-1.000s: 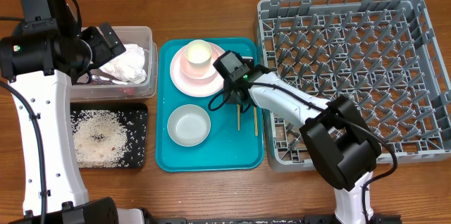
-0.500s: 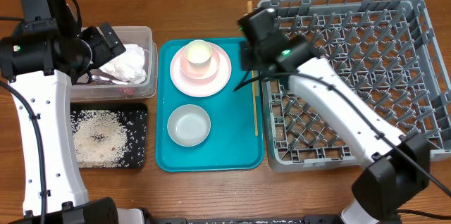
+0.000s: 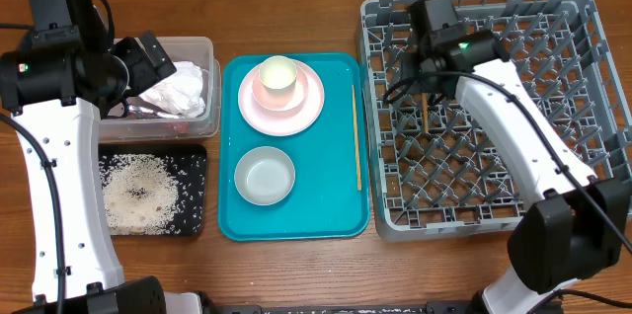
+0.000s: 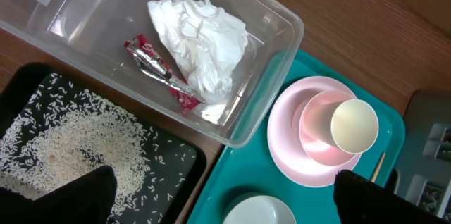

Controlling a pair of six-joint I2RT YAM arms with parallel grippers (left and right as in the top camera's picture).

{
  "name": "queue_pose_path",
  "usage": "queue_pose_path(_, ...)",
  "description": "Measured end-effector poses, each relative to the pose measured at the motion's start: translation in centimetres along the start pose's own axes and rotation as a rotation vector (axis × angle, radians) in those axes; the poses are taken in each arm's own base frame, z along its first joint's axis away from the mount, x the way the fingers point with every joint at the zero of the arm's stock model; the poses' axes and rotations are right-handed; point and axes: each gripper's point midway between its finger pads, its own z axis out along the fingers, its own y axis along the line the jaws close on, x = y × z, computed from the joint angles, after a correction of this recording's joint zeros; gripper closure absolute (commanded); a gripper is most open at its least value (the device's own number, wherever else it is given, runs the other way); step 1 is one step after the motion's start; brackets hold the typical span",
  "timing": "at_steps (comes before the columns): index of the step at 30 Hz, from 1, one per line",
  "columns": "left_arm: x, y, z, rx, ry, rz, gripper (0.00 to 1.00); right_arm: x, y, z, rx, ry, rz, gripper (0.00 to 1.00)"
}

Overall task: Sort waste into correct bins and load items into the dishwasher
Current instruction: 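Carry the chopstick right and insert it into the grey rack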

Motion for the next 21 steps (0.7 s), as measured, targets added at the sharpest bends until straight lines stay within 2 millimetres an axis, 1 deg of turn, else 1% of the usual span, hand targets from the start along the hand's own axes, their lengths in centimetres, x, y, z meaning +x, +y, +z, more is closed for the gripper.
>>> queue_pose_path(4, 0.00, 0.00, 0.00, 0.000, 0.000, 0.000, 0.00, 0.76, -0.58, 0.87, -0.003, 0.025, 0.002, 0.92)
queue_pose_path(9, 0.00, -0.01, 0.00, 0.000, 0.000, 0.000, 0.00, 0.75, -0.49, 0.92, -0.007, 0.023, -0.002, 0.91)
queue_pose_path(10, 0.00, 0.00, 0.00, 0.000, 0.000, 0.000, 0.00, 0.74, -0.48, 0.94, -0.008, 0.023, -0.002, 0.87)
queue_pose_path(13, 0.00, -0.01, 0.00, 0.000, 0.000, 0.000, 0.00, 0.74, -0.44, 0.94, -0.009, 0.023, -0.007, 0.78)
queue_pose_path(17, 0.00, 0.00, 0.00, 0.000, 0.000, 0.000, 0.00, 0.87, -0.43, 1.03, -0.010, 0.027, -0.006, 0.75)
queue_pose_path(21, 0.00, 0.00, 0.00, 0.000, 0.000, 0.000, 0.00, 1.14, -0.45, 1.19, -0.010, 0.034, -0.008, 0.75)
